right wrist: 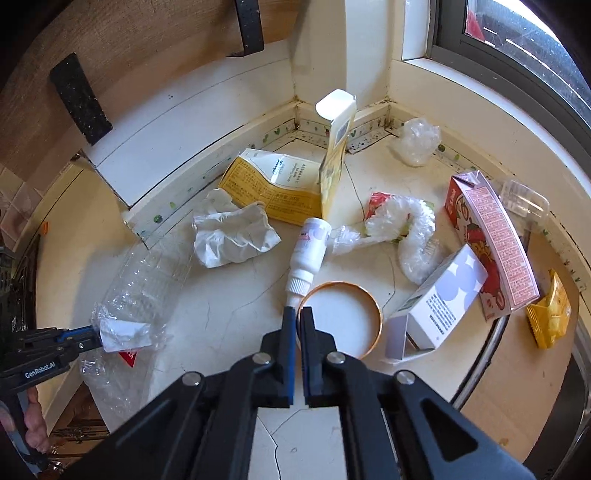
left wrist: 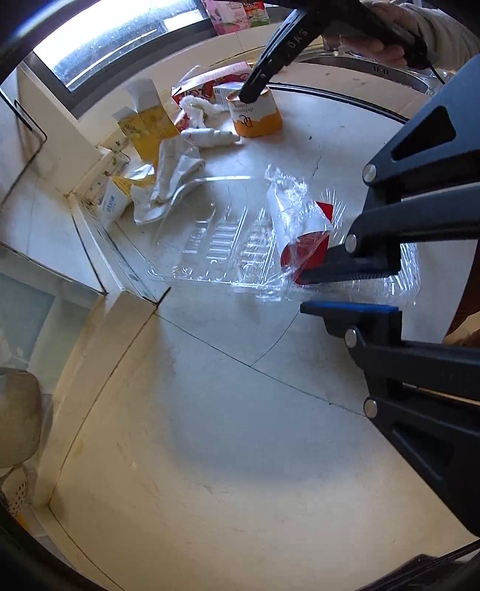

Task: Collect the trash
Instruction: 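Grasp the clear plastic tray with the left tool while the right tool grasps the orange-rimmed cup, then carry the clear tray and cup down over the trash bin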

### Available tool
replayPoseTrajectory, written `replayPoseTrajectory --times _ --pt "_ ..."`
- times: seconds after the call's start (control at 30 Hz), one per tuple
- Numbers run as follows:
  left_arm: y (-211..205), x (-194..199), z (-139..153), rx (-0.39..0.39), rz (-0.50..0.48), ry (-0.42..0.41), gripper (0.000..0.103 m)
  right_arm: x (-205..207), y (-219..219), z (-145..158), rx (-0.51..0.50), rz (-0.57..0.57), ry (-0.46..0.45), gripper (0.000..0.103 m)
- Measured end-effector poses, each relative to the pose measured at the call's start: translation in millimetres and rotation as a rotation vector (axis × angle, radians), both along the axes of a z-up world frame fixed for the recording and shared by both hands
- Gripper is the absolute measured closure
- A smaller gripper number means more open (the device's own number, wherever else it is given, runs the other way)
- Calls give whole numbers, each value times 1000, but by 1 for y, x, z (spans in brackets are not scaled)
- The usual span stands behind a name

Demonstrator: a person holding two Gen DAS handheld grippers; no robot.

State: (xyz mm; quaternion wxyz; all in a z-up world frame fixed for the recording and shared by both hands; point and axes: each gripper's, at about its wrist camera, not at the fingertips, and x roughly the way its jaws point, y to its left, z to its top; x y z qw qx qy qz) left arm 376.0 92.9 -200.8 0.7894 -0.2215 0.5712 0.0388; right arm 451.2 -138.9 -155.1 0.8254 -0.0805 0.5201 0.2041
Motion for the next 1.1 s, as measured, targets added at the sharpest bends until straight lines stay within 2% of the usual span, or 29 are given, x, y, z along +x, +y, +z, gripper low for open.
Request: replayPoseTrajectory --times 0.17,0.33,0.6,0.9,1.1 --pt "-12 -9 23 44 1 -51 99 -14 -6 12 19 -1 -17 101" --pt "-20 -27 47 27 -9 -90 99 -33 -13 29 55 -10 -29 101" --pt "-26 -82 93 44 -56 -154 99 -80 -16 59 106 -11 -43 101" --pt "-25 -163 135 82 -176 -258 99 -162 -7 94 157 -74 -109 101" --pt "-13 -222 138 66 -280 -294 99 -237 9 104 153 -155 -142 101"
